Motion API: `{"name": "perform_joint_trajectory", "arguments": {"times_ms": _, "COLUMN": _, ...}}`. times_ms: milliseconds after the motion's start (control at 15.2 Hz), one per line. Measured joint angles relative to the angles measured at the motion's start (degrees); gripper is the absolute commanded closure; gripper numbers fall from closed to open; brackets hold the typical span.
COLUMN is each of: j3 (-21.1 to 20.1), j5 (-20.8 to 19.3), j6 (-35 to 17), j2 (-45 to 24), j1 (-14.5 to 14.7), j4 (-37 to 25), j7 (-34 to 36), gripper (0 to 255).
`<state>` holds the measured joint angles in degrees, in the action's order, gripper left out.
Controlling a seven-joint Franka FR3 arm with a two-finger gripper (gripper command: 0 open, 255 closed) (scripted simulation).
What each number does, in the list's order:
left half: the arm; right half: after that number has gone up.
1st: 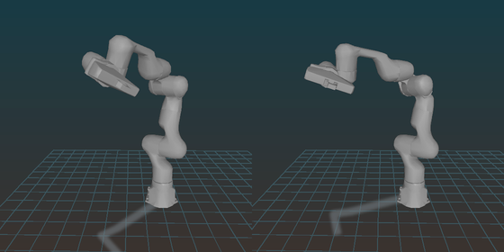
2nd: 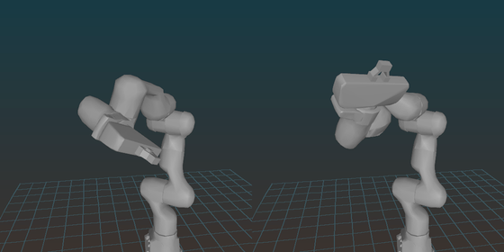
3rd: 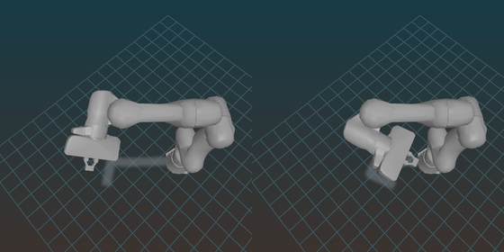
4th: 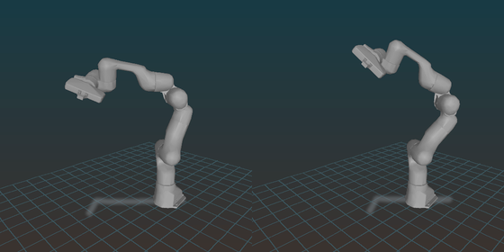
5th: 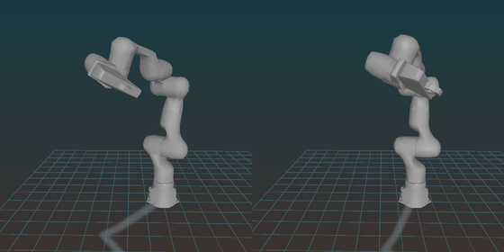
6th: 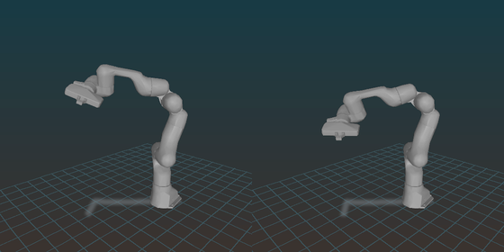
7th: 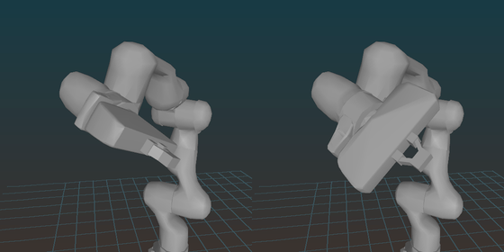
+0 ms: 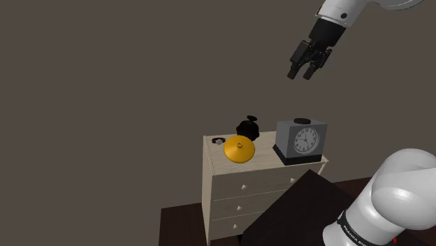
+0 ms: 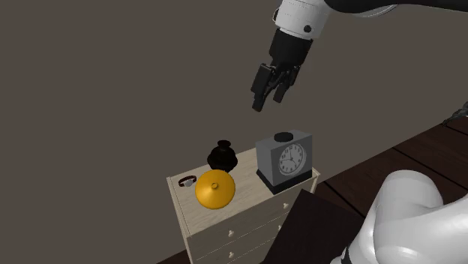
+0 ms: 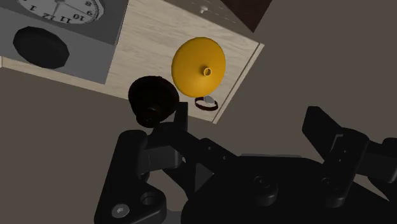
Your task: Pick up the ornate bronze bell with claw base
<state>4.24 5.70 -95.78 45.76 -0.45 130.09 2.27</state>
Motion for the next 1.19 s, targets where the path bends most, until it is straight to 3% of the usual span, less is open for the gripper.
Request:
{"name": "perform_joint_trajectory", "arguments": {"times_ms": 396, "j3": 1.3, "j5": -0.8, "j6": -5.9, "j2": -4.8, "j1": -0.2, "j4": 2.2, "j7": -2.2, "gripper": 0}}
{"name": "perform_joint_trajectory", "arguments": {"times_ms": 1188, "j3": 5.8, "j5": -1.2, "j6": -23.4, "j2": -25.3, "j1": -0.1, "j4": 1.9, "j7": -9.3, "gripper": 0}}
